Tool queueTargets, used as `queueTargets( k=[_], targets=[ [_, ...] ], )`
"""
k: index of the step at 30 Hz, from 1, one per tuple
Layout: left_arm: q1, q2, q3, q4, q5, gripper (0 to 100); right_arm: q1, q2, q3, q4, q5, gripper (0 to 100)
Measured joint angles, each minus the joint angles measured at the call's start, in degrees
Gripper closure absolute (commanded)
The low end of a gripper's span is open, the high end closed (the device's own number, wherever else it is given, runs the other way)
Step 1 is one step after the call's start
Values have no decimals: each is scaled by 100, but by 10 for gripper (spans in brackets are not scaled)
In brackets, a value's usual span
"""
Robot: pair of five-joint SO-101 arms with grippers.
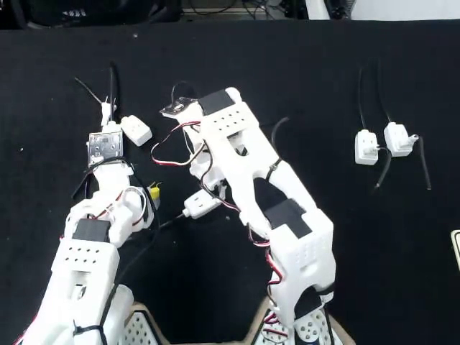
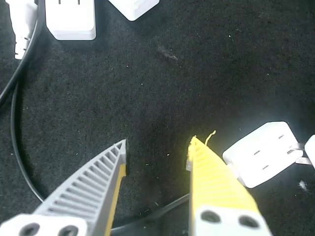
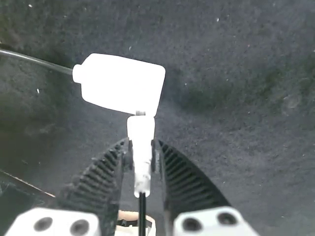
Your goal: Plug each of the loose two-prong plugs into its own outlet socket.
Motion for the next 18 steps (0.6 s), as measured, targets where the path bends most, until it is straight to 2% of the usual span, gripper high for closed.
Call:
queueTargets(
  k=[18],
  targets=[
    [0, 0, 0, 0, 0, 798, 9, 290, -281, 0, 0, 988]
  ],
)
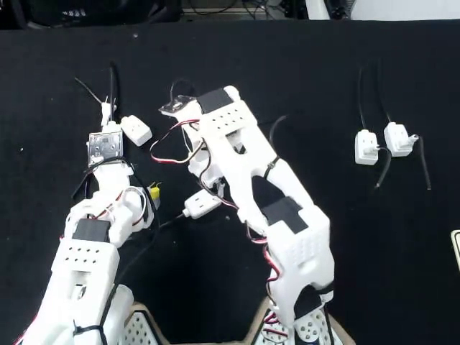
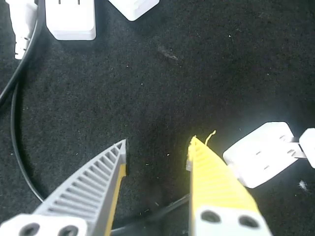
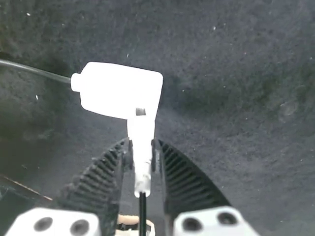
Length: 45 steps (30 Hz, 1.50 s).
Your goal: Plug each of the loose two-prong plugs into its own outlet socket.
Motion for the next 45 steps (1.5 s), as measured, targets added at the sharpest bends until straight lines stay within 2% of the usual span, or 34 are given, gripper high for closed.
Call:
queueTargets(
  k=[17, 22, 45],
  targets=[
    [0, 0, 0, 0, 0, 798, 9, 607, -475, 0, 35, 988],
    [0, 0, 0, 0, 0, 798, 9, 695, -519, 9, 246, 988],
    [0, 0, 0, 0, 0, 798, -193, 466, -730, 18, 615, 988]
  ],
)
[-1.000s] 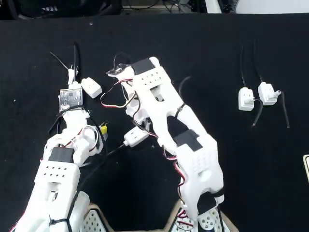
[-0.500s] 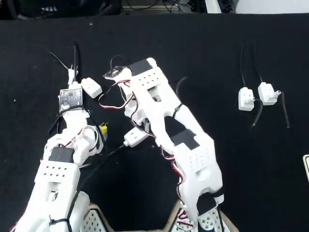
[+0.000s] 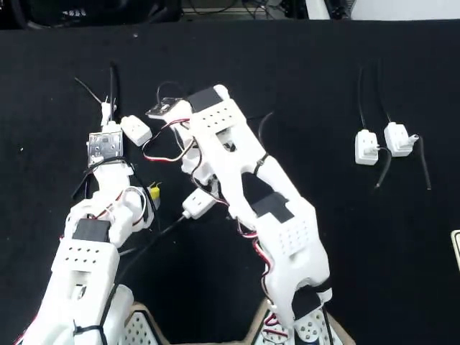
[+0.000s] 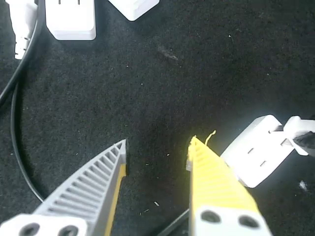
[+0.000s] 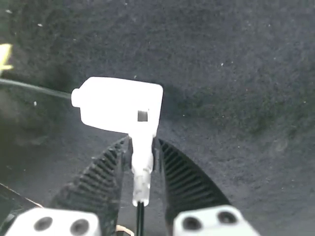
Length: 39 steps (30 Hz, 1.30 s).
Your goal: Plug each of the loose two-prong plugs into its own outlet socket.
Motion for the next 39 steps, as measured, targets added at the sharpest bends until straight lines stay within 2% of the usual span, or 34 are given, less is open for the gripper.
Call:
queueTargets(
  k=[5, 11, 14, 18, 21, 25, 33, 39],
  targets=[
    [0, 0, 0, 0, 0, 798, -44, -1029, 563, 0, 0, 988],
    [0, 0, 0, 0, 0, 798, 18, -2620, 1943, -176, 0, 988],
    [0, 0, 0, 0, 0, 798, 448, -3385, 2989, -976, 26, 988],
    [0, 0, 0, 0, 0, 798, 1064, -4229, 4888, -2646, 35, 988],
    [0, 0, 0, 0, 0, 798, 1363, -4510, 6110, -3807, 35, 988],
    [0, 0, 0, 0, 0, 798, 1662, -4554, 6971, -4695, 35, 988],
    [0, 0, 0, 0, 0, 798, 2057, -4721, 7666, -4932, 62, 988],
    [0, 0, 0, 0, 0, 798, 2066, -4730, 8167, -4949, 615, 984]
  ],
)
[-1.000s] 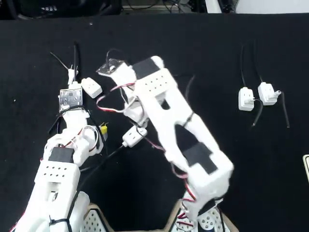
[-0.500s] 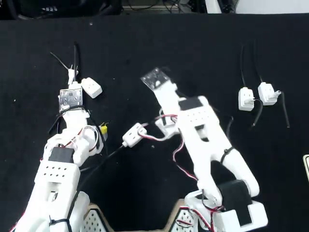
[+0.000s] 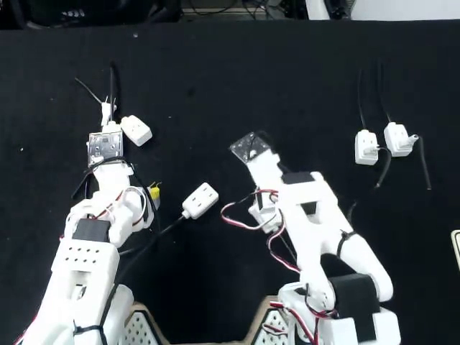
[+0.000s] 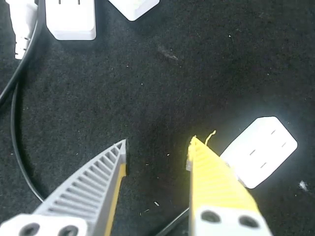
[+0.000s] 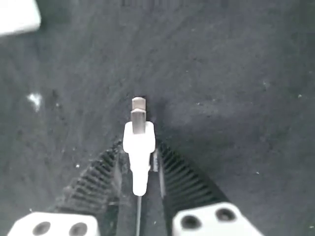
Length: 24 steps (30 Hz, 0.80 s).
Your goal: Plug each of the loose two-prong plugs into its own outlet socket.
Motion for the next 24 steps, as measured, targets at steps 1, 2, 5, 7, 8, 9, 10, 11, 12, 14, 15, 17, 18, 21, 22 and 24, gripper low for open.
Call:
queueTargets(
  k=[1, 2, 5, 7, 8, 9, 10, 11, 12, 14, 15, 17, 18, 21, 22, 24],
  targets=[
    [0, 0, 0, 0, 0, 798, 0, -18, 26, -9, 62, 983],
    [0, 0, 0, 0, 0, 798, 0, -26, 35, -9, 123, 982],
    [0, 0, 0, 0, 0, 798, 0, -88, 123, -9, 193, 967],
    [0, 0, 0, 0, 0, 798, 0, -88, 123, 26, 264, 932],
    [0, 0, 0, 0, 0, 798, 0, -88, 123, 79, 290, 919],
    [0, 0, 0, 0, 0, 798, 0, -88, 114, 141, 308, 909],
    [0, 0, 0, 0, 0, 798, 0, -88, 132, 211, 325, 907],
    [0, 0, 0, 0, 0, 798, 0, -88, 123, 290, 325, 907],
    [0, 0, 0, 0, 0, 798, -9, -88, 105, 360, 325, 908],
    [0, 0, 0, 0, 0, 798, -9, -88, 62, 440, 325, 949],
    [0, 0, 0, 0, 0, 798, -9, -88, 44, 466, 325, 985],
    [0, 0, 0, 0, 0, 798, -9, -88, 18, 484, 334, 982],
    [0, 0, 0, 0, 0, 798, -9, -79, 9, 519, 343, 990],
    [0, 0, 0, 0, 0, 798, -9, -97, -97, 695, 352, 988],
    [0, 0, 0, 0, 0, 798, -9, -202, -167, 870, 352, 988],
    [0, 0, 0, 0, 0, 798, -9, -536, -404, 1178, 352, 988]
  ],
)
